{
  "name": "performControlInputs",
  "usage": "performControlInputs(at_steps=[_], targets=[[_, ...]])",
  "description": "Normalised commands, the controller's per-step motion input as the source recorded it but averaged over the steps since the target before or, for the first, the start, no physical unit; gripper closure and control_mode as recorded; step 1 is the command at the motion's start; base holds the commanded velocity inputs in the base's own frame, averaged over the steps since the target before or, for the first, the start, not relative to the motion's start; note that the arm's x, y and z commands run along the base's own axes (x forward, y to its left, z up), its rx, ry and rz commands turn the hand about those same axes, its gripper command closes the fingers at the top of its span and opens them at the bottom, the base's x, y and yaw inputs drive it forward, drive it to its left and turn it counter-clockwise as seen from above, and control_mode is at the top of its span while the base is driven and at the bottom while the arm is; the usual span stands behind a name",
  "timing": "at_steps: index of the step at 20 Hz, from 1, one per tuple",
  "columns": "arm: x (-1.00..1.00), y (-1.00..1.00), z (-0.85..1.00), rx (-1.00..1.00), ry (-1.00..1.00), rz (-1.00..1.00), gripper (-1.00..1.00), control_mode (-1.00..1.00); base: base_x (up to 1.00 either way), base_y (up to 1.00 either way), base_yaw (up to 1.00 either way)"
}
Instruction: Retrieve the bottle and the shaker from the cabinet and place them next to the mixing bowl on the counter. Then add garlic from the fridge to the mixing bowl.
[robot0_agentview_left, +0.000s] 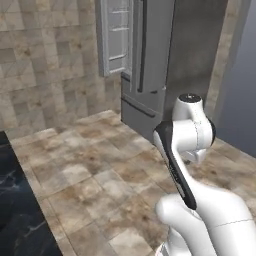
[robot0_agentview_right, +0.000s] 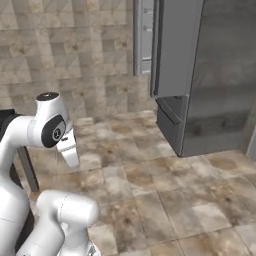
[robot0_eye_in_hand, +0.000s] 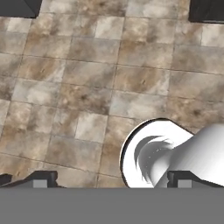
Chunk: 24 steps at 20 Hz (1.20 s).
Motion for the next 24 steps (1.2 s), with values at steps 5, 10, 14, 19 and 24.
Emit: performControlInputs(at_steps=[5,10,14,19,24], targets=[[0.00,0.00,0.00,0.00,0.00,0.00,-1.00,1.00,1.00,-0.29,0.34],[0.00,0.00,0.00,0.00,0.00,0.00,-1.00,1.00,1.00,-0.20,0.08],[0.00,0.00,0.00,0.00,0.00,0.00,-1.00,1.00,0.77,0.13,-0.13],[0.00,0.00,0.00,0.00,0.00,0.00,-1.00,1.00,0.53,0.40,-0.15],[0.00,0.00,0.00,0.00,0.00,0.00,-1.00,1.00,0.90,0.45,-0.48]])
